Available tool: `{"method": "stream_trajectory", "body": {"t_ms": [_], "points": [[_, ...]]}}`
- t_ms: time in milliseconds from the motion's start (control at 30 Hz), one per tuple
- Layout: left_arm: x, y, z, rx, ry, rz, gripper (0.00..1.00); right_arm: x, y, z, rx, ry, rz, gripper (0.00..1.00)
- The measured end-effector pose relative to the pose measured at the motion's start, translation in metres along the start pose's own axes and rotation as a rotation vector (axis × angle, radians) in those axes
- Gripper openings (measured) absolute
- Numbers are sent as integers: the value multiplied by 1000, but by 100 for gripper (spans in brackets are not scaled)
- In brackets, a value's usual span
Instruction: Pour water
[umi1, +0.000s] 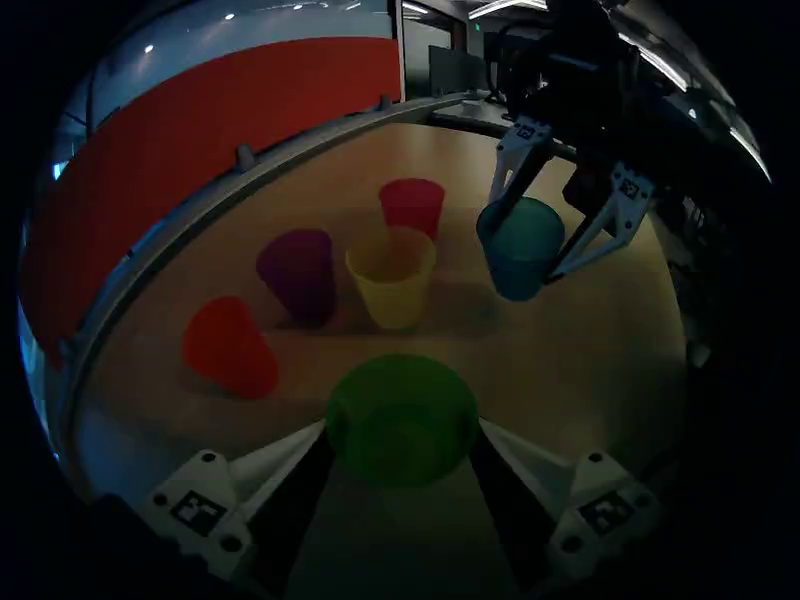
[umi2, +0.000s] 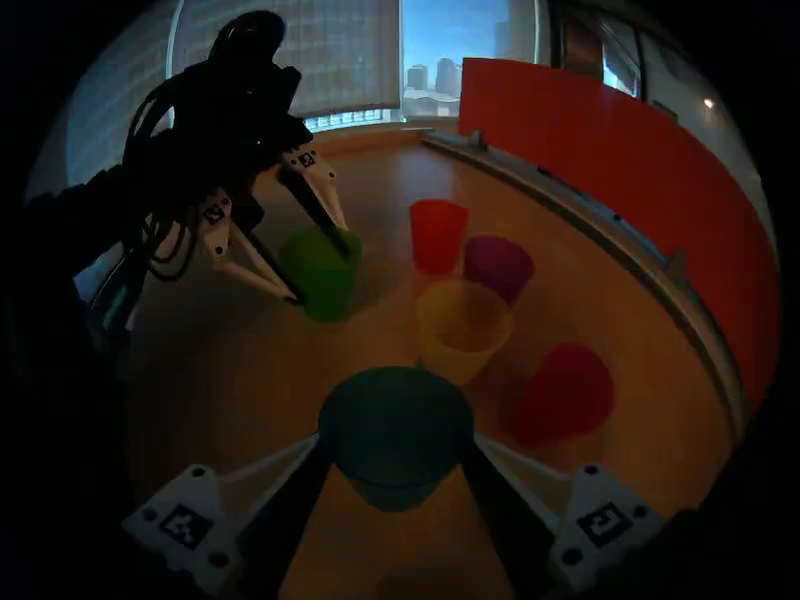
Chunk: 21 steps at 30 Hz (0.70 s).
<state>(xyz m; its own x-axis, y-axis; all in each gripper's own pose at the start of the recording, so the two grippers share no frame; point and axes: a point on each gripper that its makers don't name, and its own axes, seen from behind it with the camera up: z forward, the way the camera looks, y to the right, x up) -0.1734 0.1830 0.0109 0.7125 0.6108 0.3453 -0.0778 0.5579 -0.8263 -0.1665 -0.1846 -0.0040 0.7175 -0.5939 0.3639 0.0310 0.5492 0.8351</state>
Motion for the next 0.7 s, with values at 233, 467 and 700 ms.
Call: {"method": "stream_trajectory", "body": {"t_ms": [233,467,700], "points": [[-4,-1,2,1,-7,-3,88,-5,-1,4,3,-9,8,91],[-6,1,5,-6,-9,-7,89,-8,-1,7,5,-14,14,94],[-11,2,10,-8,-14,-11,90,-10,-3,10,12,-10,23,94]]}}
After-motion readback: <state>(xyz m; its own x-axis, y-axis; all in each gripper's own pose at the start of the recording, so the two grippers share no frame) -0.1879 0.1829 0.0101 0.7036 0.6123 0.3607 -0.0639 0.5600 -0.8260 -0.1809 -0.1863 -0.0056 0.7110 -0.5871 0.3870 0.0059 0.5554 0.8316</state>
